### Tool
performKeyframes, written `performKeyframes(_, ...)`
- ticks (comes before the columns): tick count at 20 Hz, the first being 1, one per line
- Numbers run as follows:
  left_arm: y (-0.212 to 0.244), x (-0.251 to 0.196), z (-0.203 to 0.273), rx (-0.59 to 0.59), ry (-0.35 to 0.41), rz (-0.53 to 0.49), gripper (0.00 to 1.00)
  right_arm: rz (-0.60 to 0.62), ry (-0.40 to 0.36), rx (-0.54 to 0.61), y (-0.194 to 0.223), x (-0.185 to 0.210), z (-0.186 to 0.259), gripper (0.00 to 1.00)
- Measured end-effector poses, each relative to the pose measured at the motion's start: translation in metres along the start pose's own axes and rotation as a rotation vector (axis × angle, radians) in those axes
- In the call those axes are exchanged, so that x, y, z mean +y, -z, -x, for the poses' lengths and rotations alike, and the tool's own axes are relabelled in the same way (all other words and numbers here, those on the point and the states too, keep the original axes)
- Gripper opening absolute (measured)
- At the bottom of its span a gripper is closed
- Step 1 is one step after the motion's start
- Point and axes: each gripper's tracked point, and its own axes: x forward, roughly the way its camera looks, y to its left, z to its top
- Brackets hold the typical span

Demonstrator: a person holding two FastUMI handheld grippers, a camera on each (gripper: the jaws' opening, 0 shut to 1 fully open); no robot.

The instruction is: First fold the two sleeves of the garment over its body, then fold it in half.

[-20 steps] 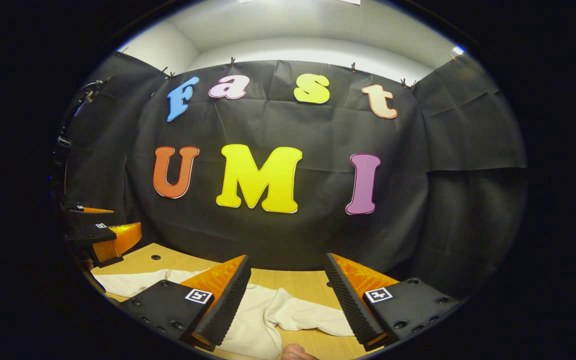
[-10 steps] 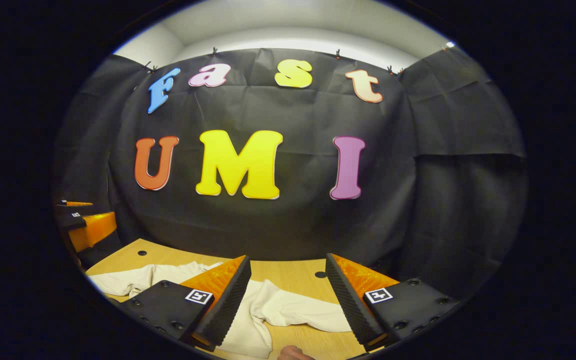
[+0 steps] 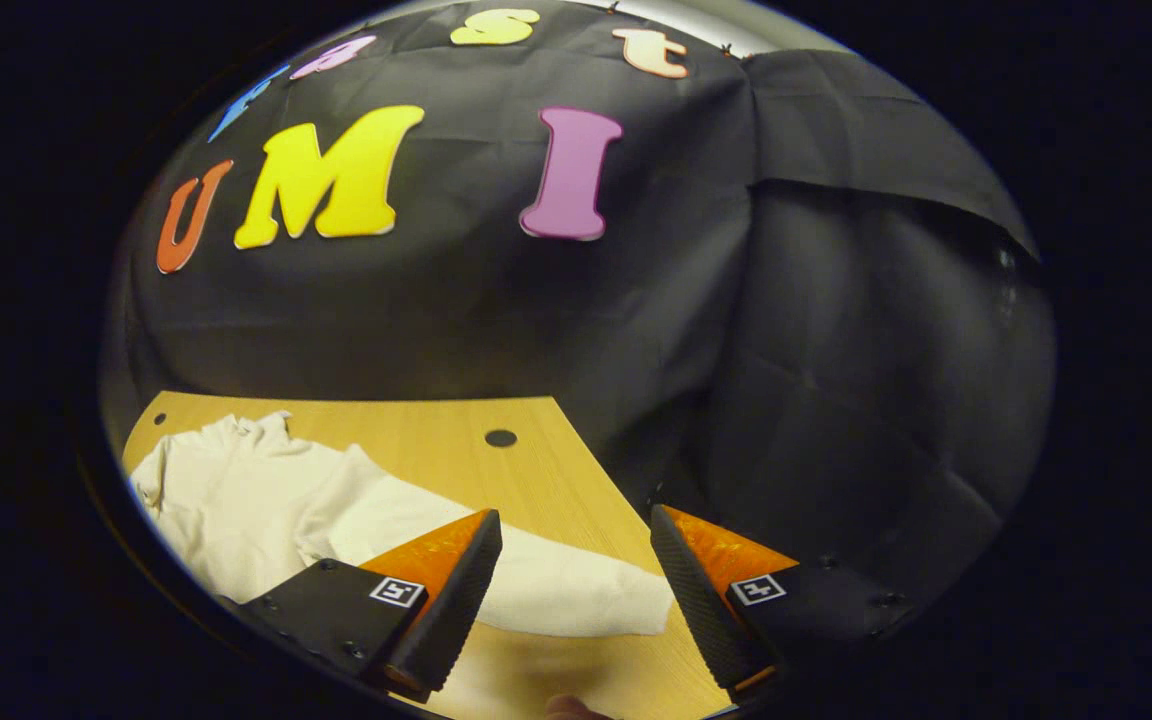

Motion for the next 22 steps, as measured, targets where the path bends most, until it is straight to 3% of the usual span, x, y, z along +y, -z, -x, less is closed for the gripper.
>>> performKeyframes(5, -0.012, -0.019, 0.011, -0.03, -0.053, -0.031, 0.96, -0.099, 0.03, 0.226, 0.067, -0.034, -0.056, 0.95)
performKeyframes(11, -0.014, -0.041, 0.025, -0.041, -0.11, -0.048, 0.99, -0.119, -0.028, 0.474, 0.131, -0.034, -0.086, 0.95)
performKeyframes(14, -0.009, -0.04, 0.035, -0.029, -0.13, -0.032, 0.99, -0.167, 0.032, 0.581, 0.145, -0.042, -0.089, 0.95)
performKeyframes(22, 0.007, 0.006, 0.041, 0.012, -0.188, -0.005, 0.99, -0.215, 0.059, 0.651, 0.149, -0.04, -0.094, 0.89)
